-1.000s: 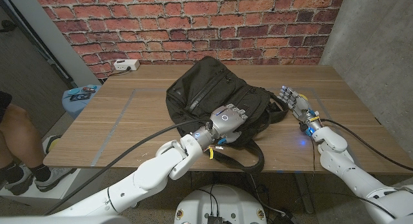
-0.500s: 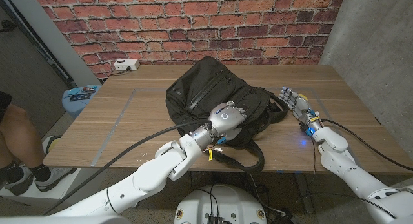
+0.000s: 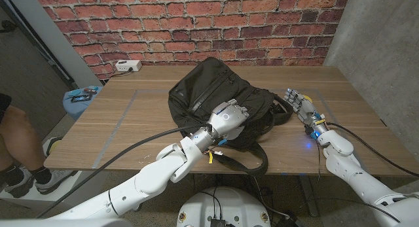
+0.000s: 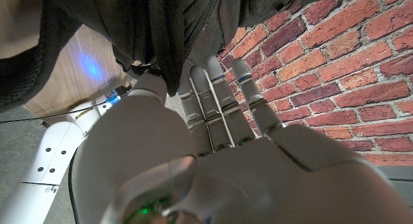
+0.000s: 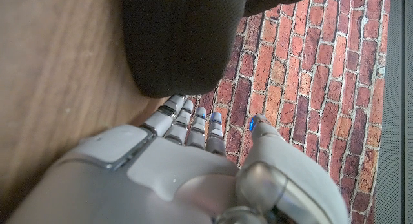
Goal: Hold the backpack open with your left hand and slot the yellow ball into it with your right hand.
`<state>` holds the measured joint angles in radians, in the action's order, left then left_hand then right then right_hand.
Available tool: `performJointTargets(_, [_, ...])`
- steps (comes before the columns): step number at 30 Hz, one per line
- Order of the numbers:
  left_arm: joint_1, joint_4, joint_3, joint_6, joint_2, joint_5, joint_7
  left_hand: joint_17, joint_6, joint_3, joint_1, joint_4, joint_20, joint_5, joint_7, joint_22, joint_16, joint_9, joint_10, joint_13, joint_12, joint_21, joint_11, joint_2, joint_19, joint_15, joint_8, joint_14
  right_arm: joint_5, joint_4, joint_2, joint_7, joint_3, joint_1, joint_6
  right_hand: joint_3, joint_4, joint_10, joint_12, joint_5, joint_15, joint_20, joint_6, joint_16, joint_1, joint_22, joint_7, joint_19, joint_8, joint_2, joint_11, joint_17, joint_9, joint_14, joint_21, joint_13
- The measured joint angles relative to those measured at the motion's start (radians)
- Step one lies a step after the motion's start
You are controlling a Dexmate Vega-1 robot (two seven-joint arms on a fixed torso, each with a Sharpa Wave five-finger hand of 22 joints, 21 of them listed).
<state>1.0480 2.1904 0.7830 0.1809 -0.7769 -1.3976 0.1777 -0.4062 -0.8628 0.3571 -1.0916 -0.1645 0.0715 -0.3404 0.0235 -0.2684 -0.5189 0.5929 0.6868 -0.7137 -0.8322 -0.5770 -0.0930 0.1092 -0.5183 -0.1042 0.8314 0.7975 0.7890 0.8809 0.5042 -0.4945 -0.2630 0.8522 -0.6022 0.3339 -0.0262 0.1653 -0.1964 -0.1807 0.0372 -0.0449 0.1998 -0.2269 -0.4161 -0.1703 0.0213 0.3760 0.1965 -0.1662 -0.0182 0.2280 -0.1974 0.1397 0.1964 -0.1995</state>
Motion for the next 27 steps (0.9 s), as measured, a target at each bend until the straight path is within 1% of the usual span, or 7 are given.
performJointTargets(2, [0.000,0.000,-0.003,0.004,-0.002,0.001,0.017,0.000,-0.006,0.000,0.000,0.000,0.000,0.005,0.002,-0.004,0.000,-0.006,0.009,0.001,0.000,-0.003,0.001,0.000,0.000,-0.003,-0.002,0.007,0.001,0.010,0.001,0.004,0.002,0.006,0.002,0.000,0.000,0.000,0.000,0.000,0.000,0.000,0.000,0.000,0.000,0.000,0.000,0.000,0.000,0.000,0.000,0.000,0.000,0.000,0.000,0.000])
performJointTargets(4, [0.000,0.000,-0.006,0.006,-0.004,0.003,0.025,0.000,-0.009,0.000,0.000,0.000,-0.005,0.005,0.001,-0.004,0.000,-0.010,0.011,0.005,0.000,-0.007,0.000,0.000,-0.005,-0.004,-0.003,0.011,0.001,0.015,0.002,0.007,0.003,0.010,0.004,0.000,0.000,0.000,0.000,0.000,0.000,0.000,0.000,0.000,0.000,0.000,0.000,0.000,0.000,0.000,0.000,0.000,0.000,0.000,0.000,0.000])
performJointTargets(7, [0.000,0.000,-0.012,0.010,-0.008,0.007,0.034,-0.004,-0.011,0.000,0.000,0.001,-0.005,0.005,0.000,-0.004,0.000,-0.018,0.018,0.005,0.000,-0.012,0.001,0.000,-0.005,-0.005,-0.005,0.019,0.001,0.023,0.003,0.014,0.003,0.014,0.008,0.000,0.000,0.000,0.000,0.000,0.000,0.000,0.004,0.000,0.000,0.000,-0.004,0.000,0.000,0.000,0.000,0.000,0.000,0.000,0.000,0.000])
performJointTargets(8, [0.000,0.001,-0.015,0.010,-0.010,0.007,0.034,-0.005,-0.015,0.002,0.000,0.002,-0.005,0.005,0.003,-0.004,0.000,-0.020,0.021,0.005,0.000,-0.012,0.000,0.000,-0.005,-0.005,-0.005,0.019,0.001,0.028,0.003,0.018,0.004,0.016,0.010,0.000,0.000,0.000,0.000,0.000,0.000,0.000,0.004,0.000,0.000,0.000,-0.004,0.000,0.000,0.000,0.000,0.000,0.000,0.000,0.000,0.000])
performJointTargets(18, [0.010,0.022,-0.049,0.028,-0.022,0.044,0.051,-0.005,-0.022,0.003,0.000,0.003,-0.005,0.018,0.000,-0.008,0.000,-0.039,0.028,0.007,0.000,-0.019,-0.003,0.000,-0.005,-0.008,-0.012,0.023,-0.002,0.062,0.013,0.047,0.006,0.033,0.030,0.000,0.000,0.000,0.000,0.000,0.000,0.000,0.004,0.000,0.000,0.000,-0.004,0.000,0.000,0.000,0.000,0.000,0.000,0.000,0.000,0.000])
performJointTargets(27, [0.013,0.033,-0.075,0.038,-0.029,0.082,0.054,-0.009,-0.029,0.008,-0.001,0.009,-0.005,0.027,-0.004,-0.008,0.000,-0.057,0.032,0.007,0.004,-0.027,-0.007,-0.001,-0.005,-0.014,-0.015,0.028,-0.009,0.117,0.032,0.072,0.008,0.046,0.047,0.000,0.000,0.000,0.000,0.000,0.000,0.000,0.004,0.000,0.000,0.000,-0.004,0.000,0.000,0.000,0.000,0.000,0.000,0.000,0.000,0.000])
